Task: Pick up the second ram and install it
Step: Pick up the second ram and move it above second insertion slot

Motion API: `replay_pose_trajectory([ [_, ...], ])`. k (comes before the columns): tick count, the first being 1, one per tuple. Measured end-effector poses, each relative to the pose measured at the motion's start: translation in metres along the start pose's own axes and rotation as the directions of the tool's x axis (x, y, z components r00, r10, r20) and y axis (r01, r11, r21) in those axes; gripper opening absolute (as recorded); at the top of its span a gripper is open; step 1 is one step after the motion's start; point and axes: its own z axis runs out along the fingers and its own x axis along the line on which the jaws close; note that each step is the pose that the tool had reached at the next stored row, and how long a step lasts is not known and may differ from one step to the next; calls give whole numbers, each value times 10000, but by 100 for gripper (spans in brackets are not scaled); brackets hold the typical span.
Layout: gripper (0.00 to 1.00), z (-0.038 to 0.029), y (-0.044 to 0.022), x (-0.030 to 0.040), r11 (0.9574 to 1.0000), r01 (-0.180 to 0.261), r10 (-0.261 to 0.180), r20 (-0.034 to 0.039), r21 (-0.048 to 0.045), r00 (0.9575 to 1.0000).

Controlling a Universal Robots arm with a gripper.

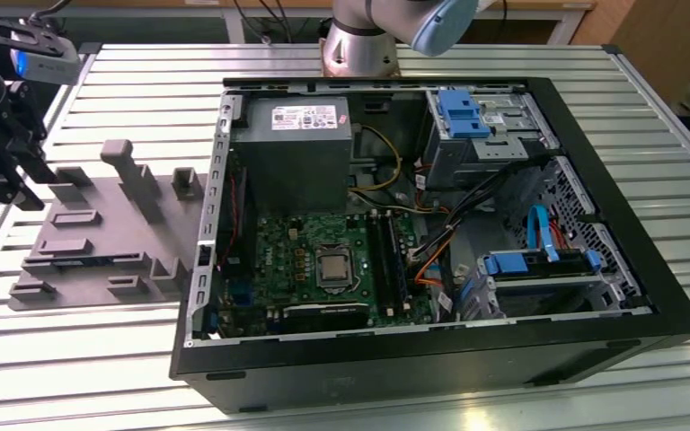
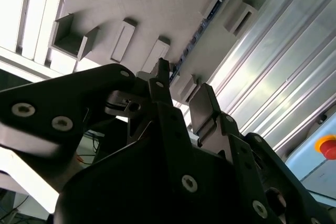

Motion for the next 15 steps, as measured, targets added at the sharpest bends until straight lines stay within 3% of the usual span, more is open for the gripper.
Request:
replay_pose_trajectory([
  [7,43,63,-2,1,10000,0,0,0,0,10000],
  [15,43,203,-7,12,10000,1,-1,1,0,10000],
])
